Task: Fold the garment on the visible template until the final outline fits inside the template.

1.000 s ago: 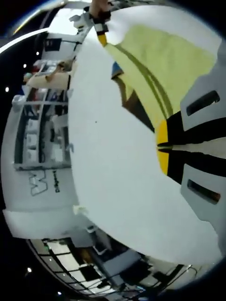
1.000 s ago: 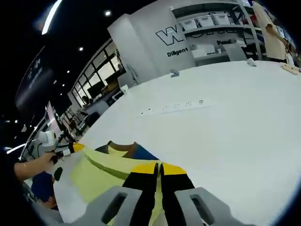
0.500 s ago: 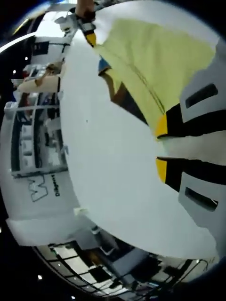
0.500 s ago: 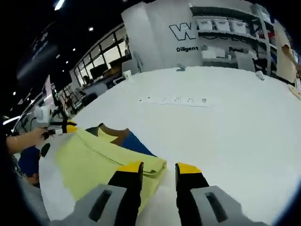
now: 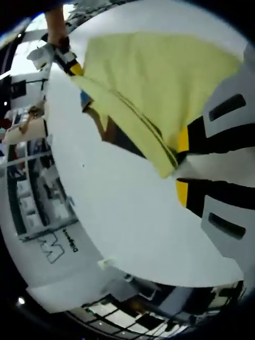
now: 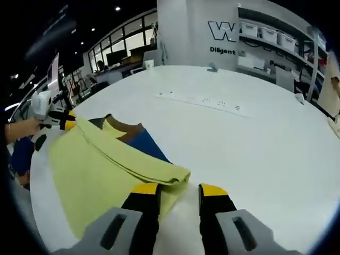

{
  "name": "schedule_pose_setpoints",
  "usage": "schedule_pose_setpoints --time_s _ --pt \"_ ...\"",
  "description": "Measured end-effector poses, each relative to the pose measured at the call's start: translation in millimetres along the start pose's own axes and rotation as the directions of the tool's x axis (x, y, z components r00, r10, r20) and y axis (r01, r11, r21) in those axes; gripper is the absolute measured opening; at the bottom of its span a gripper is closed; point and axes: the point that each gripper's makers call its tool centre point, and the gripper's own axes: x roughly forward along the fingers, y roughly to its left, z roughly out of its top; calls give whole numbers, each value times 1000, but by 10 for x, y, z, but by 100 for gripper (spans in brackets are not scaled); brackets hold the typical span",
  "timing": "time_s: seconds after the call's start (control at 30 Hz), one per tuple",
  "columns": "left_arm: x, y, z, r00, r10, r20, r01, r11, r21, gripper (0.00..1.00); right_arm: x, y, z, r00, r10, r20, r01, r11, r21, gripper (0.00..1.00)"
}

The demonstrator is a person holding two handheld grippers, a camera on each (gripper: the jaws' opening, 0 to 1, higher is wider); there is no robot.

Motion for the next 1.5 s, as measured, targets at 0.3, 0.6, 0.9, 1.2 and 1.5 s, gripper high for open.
schedule_pose_setpoints --time_s 0.3,0.6,0.9,1.2,1.5 --pt "232 295 167 996 79 33 -67 962 -265 5 93 -141 186 996 -69 62 61 990 125 11" --pt "146 282 188 996 85 30 -71 945 -320 1 19 -44 144 997 -61 47 54 990 128 7" --pt "-109 3 150 999 13 41 1 949 -315 6 -113 16 53 999 -42 22 40 995 91 13" --pt "-413 -395 -50 996 -78 37 86 923 -374 10 -369 266 -286 1000 25 -18 -23 997 74 15" --pt "-633 -712 -265 992 -118 32 121 904 -410 13 -619 551 -642 995 86 -51 -84 996 28 15"
